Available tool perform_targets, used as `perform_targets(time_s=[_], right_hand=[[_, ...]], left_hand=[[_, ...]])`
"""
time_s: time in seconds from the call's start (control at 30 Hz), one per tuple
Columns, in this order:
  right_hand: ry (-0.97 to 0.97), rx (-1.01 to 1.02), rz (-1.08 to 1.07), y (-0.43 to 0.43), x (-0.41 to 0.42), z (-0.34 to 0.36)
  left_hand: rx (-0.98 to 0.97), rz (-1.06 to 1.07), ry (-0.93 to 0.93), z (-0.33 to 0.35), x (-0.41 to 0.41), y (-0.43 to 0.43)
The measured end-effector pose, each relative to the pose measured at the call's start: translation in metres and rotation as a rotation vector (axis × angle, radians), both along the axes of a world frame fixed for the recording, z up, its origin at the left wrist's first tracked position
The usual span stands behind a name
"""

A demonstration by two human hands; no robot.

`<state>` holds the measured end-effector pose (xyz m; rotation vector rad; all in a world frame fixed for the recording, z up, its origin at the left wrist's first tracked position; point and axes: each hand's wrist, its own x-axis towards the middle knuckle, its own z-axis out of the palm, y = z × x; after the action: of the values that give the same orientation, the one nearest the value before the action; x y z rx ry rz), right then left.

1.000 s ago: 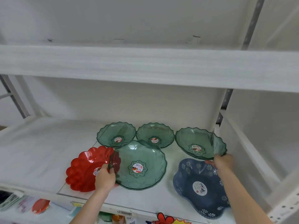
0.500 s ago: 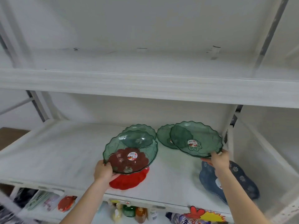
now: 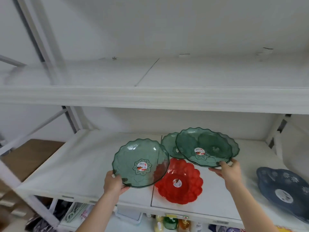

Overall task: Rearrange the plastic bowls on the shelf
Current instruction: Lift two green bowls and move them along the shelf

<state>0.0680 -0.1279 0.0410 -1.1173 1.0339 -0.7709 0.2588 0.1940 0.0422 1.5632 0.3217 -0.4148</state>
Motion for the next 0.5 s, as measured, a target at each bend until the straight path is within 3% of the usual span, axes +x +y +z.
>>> perform_targets(time_s=[0.5], right_hand=[[0.108,0.011,0.000,0.184,0.167,-0.022]], left_hand=[[-0.042,-0.071,0.029,0.013,0.143,0.194]])
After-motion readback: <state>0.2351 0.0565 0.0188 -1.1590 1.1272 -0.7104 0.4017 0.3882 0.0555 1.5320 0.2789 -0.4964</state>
